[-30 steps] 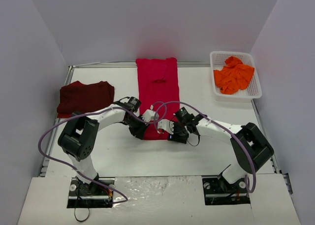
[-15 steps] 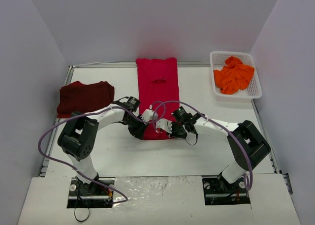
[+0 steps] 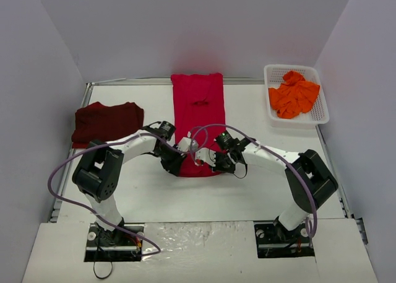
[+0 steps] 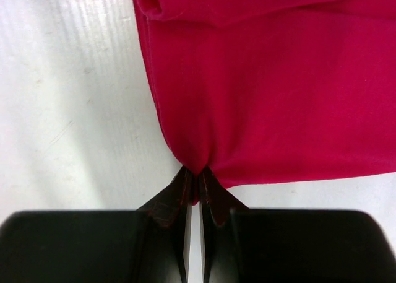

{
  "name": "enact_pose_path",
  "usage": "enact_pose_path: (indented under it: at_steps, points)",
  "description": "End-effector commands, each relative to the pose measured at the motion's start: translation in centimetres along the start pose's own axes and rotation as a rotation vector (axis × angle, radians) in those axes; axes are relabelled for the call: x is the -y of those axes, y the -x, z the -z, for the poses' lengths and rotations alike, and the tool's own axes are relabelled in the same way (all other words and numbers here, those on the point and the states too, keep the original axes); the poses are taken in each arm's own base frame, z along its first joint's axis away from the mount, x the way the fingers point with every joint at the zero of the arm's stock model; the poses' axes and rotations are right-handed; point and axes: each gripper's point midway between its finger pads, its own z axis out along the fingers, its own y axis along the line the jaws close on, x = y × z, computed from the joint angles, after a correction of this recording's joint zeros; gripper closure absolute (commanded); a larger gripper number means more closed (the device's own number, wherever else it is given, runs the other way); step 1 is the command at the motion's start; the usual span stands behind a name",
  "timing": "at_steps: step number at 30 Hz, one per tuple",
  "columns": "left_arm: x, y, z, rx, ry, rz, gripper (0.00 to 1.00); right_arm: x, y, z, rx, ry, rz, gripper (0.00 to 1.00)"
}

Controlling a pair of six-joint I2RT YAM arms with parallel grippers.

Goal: Fold and stack the t-shirts
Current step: Grab the bottom of the folded rectangular tshirt with both arms

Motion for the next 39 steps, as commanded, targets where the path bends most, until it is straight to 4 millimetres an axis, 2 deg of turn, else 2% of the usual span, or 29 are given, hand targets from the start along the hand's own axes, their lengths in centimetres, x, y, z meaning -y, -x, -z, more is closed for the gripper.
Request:
enact_pose_path:
  at_steps: [1,8,12,20,24,32,39]
  points:
    - [1.5,1.6,1.5,0.043,-0.044,-0.057,0.98,-1.0,0.3,2.1,-0.028,0.077,-0.021,1.0]
    - [2.5,2.0,2.4,0.131,-0.027,-0.123,0.98,-2.9,1.6,4.2,0.043,0.178,-0.019,1.0]
    - [3.7,2.3,3.3,0.17,-0.053,-0.176,0.97,-3.5,1.0,4.9,0.05,0.196,-0.022,1.0]
    - [6.0,1.6,4.4,0.161,-0.131,-0.241,0.98,-4.1,0.0,6.6,0.079,0.213,-0.049,1.0]
    - [7.2,1.1,5.1,0.182,-0.148,-0.275,0.98,-5.0,-0.4,7.4,0.084,0.243,-0.048,1.0]
    - [9.3,0.4,6.5,0.192,-0.206,-0.339,0.98,-6.1,-0.2,8.1,0.109,0.288,-0.057,1.0]
    - [11.3,-1.0,6.8,0.16,-0.303,-0.386,0.98,-6.9,0.2,9.1,0.122,0.336,-0.058,1.0]
